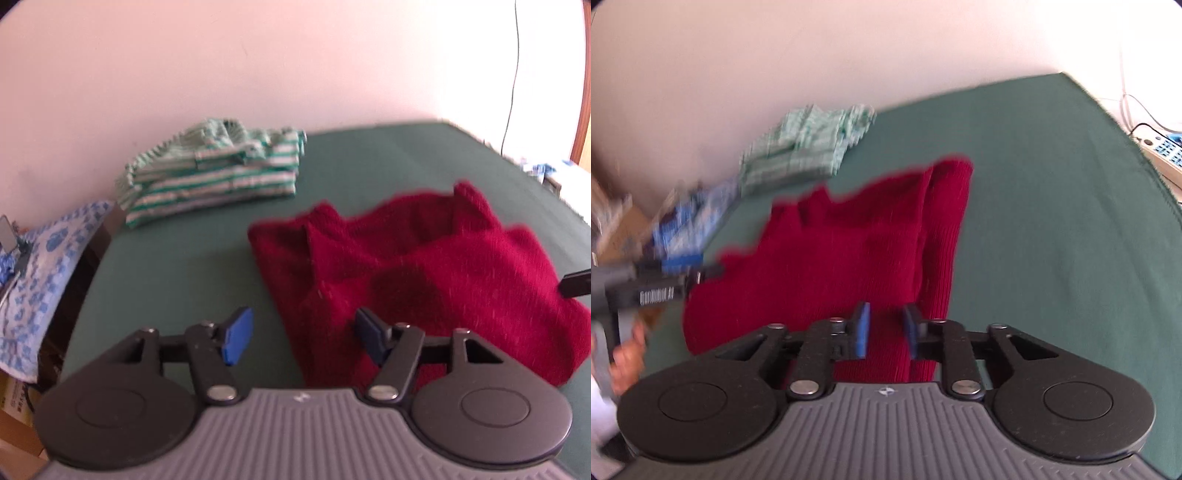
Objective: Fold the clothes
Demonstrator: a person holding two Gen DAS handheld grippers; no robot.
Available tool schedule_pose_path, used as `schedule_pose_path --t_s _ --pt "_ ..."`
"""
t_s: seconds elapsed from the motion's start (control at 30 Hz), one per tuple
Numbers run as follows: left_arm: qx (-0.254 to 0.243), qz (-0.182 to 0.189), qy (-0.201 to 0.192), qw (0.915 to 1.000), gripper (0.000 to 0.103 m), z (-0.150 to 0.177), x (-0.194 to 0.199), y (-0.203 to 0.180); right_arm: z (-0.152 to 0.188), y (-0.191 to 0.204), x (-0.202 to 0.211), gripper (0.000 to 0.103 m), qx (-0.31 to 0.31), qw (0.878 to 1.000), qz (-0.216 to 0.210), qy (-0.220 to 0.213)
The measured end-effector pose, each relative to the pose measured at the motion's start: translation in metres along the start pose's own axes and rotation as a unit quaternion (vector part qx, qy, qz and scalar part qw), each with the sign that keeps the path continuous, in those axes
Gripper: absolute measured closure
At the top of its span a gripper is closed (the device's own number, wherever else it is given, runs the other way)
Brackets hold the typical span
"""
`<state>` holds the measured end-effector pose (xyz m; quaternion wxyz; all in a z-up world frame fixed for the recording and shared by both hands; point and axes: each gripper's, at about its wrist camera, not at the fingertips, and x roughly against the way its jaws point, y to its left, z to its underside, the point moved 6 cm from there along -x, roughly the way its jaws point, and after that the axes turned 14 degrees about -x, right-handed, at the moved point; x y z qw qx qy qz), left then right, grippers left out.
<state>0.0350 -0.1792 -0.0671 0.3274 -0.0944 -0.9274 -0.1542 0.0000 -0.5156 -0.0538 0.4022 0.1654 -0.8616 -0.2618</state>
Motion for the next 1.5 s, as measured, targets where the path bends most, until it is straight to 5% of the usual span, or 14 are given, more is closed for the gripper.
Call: schedule_pose_path --t_s 0.07,0.2,0.3,0.53,0.83,1.03,1.2,1.5 --pt "0.028 0.024 -0.01 0.9993 0.016 -0.011 -0.006 0.018 -0.035 0.001 -0.006 0.035 -0.035 0.999 -0.019 -0.018" --pt "0.023 0.011 0.028 0.9993 0.025 -0.021 -0.067 0.051 -0.087 -0.003 -0.054 0.035 -0.053 0.998 -0.021 0.01" --pt "0.043 0.073 0.061 0.9945 0.028 -0.021 -0.114 0.064 -0.107 -0.019 -0.093 0.035 -0.081 0.995 -0.013 0.055" --pt "0.055 0.135 0.063 0.9873 0.026 -0.024 -0.152 0.08 -0.123 -0.038 -0.127 0.035 -0.103 0.989 -0.018 0.107" --pt "0.06 0.199 0.062 0.9762 0.013 -0.022 -0.161 0.076 -0.125 -0.053 -0.133 0.035 -0.14 0.972 -0.066 0.176" --pt "0.101 0.255 0.049 0.9604 0.001 -0.011 -0.149 0.073 -0.123 -0.066 -0.132 0.035 -0.17 0.958 -0.112 0.204" --pt "0.13 0.269 0.017 0.9541 0.001 -0.01 -0.147 0.069 -0.124 -0.065 -0.14 0.037 -0.185 0.95 -0.143 0.208" --pt "0.19 0.32 -0.006 0.9284 0.001 -0.015 -0.157 0.079 -0.126 -0.051 -0.156 0.037 -0.153 0.947 -0.167 0.229"
